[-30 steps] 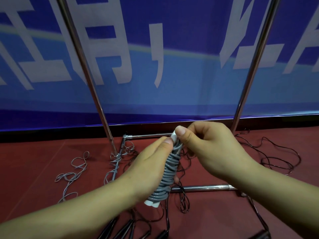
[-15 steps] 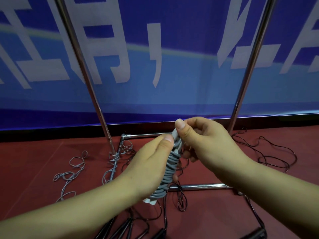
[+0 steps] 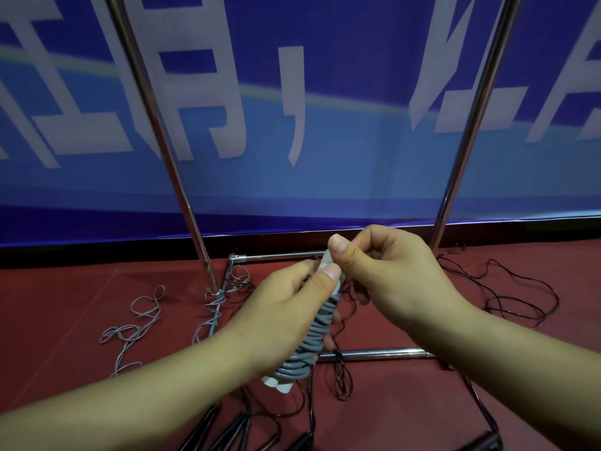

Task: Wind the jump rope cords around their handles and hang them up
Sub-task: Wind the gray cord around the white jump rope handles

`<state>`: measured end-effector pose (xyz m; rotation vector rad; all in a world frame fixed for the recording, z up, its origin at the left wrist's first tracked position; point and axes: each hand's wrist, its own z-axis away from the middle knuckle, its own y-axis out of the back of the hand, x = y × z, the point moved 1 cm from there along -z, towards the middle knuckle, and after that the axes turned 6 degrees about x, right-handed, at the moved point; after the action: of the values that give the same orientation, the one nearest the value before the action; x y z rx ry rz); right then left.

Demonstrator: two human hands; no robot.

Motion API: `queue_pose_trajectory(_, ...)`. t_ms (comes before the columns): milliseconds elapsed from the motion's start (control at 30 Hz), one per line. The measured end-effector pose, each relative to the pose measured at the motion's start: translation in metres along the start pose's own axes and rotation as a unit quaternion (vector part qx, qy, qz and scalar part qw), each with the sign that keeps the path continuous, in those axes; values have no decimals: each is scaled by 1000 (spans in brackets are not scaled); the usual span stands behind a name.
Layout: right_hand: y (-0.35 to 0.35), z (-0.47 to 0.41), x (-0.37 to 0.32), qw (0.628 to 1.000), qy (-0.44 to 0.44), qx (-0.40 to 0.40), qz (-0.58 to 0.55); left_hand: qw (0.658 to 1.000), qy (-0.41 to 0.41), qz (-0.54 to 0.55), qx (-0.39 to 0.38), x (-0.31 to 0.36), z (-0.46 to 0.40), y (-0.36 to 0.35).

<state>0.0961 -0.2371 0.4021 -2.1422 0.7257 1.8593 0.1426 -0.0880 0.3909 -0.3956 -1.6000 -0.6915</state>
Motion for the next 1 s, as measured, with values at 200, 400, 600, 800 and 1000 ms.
queue_pose_trajectory(200, -1, -2, -4, 999, -37, -26, -8, 994, -24, -94, 56, -11, -6, 10)
queue_pose_trajectory(400, -2, 4, -5, 997, 10, -51, 50, 989, -12, -129, 78, -17, -7, 16)
queue_pose_trajectory(600, 4, -1, -2, 997, 22, -65, 31, 994, 5, -87, 71, -18, -5, 20)
queue_pose_trajectory(800, 4, -7, 0, 991, -55, -88, -81, 998, -20, 3, 66, -12, -6, 18)
queue_pose_trajectory(1000, 5, -6, 0, 971, -106, -174, -126, 994, 29, 95, 47, 1, 0, 11)
